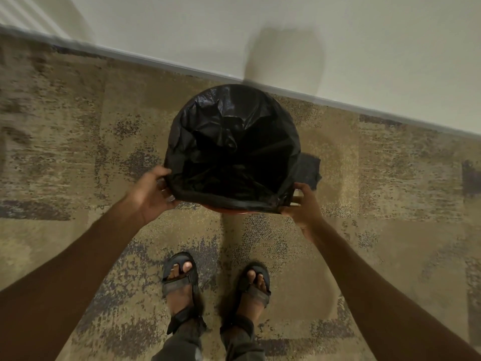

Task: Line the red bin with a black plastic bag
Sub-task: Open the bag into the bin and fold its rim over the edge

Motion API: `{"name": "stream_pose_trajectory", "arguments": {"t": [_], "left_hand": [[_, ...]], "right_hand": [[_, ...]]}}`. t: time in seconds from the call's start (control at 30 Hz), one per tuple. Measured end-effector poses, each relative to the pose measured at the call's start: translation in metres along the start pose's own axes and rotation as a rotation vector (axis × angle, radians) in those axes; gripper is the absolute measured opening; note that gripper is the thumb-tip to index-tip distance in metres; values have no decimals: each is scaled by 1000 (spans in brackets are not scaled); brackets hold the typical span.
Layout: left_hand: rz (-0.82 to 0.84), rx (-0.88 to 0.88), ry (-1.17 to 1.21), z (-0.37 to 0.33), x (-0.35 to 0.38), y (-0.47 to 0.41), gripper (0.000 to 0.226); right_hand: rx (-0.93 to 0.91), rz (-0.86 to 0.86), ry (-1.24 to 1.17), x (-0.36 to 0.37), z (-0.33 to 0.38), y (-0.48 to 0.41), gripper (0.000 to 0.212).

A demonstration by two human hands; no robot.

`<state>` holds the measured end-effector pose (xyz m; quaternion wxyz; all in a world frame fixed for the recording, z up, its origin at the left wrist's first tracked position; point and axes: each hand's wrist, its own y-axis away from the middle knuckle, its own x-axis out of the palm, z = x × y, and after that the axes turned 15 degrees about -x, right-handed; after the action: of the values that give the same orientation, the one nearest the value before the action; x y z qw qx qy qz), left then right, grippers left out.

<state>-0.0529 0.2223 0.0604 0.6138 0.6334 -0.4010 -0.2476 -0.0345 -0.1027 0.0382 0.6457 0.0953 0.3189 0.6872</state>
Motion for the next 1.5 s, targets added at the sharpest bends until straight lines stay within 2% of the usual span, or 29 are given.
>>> {"name": "stream_pose_trajectory", "arguments": {"t": [0.17, 0.27, 0.4, 0.53, 0.6, 0.67, 0.73, 0.8, 0.87, 0.97, 1.07, 1.13, 1.17, 1.3, 1.37, 1.43, 1.5], "left_hand": [[-133, 75, -253, 7, -5, -6, 22], [-229, 97, -356, 8, -4, -15, 34], [-366, 105, -311, 12, 2, -31, 38], [-379, 79, -268, 17, 7, -44, 40], [-396, 111, -280, 21, 6, -45, 30], [-456, 190, -329, 22, 0, -44, 27], [-513, 280, -391, 21, -7, -36, 35], [-448, 320, -358, 18, -14, -28, 43], [-333, 315, -299, 15, -22, -22, 47], [-337, 381, -371, 10, -30, -17, 45], [-496, 516, -430, 6, -27, -17, 35], [-470, 552, -412, 5, -18, -17, 25], [-412, 537, -408, 5, -12, -18, 30], [-279, 493, -488, 10, 10, -18, 67], [-277, 502, -515, 13, 17, -23, 71], [-298, 522, -509, 18, 18, -30, 69], [-325, 552, -498, 23, 17, -35, 68]], "right_hand": [[-52, 36, 99, 8, -2, 4, 68], [-159, 13, 196, 14, -5, 5, 61], [-209, -51, 248, 23, -12, 2, 59], [-164, -59, 284, 29, -17, -4, 57], [-85, -56, 221, 30, -16, -6, 55], [46, -44, 24, 28, -16, -7, 53], [150, -29, -233, 23, -17, -6, 48], [192, -76, -331, 18, -21, -3, 44], [208, -171, -239, 14, -22, 0, 42], [122, -333, 76, 9, -16, 9, 33], [-284, -394, 405, 11, 9, 11, 23], [-560, -303, 572, 23, 36, 7, 21], [-651, -231, 619, 33, 49, 2, 21], [-842, 126, 809, 83, 78, -29, 31], [-813, 325, 988, 108, 79, -55, 44], [-685, 528, 1250, 124, 70, -84, 70], [-577, 665, 1409, 133, 54, -107, 95]]}}
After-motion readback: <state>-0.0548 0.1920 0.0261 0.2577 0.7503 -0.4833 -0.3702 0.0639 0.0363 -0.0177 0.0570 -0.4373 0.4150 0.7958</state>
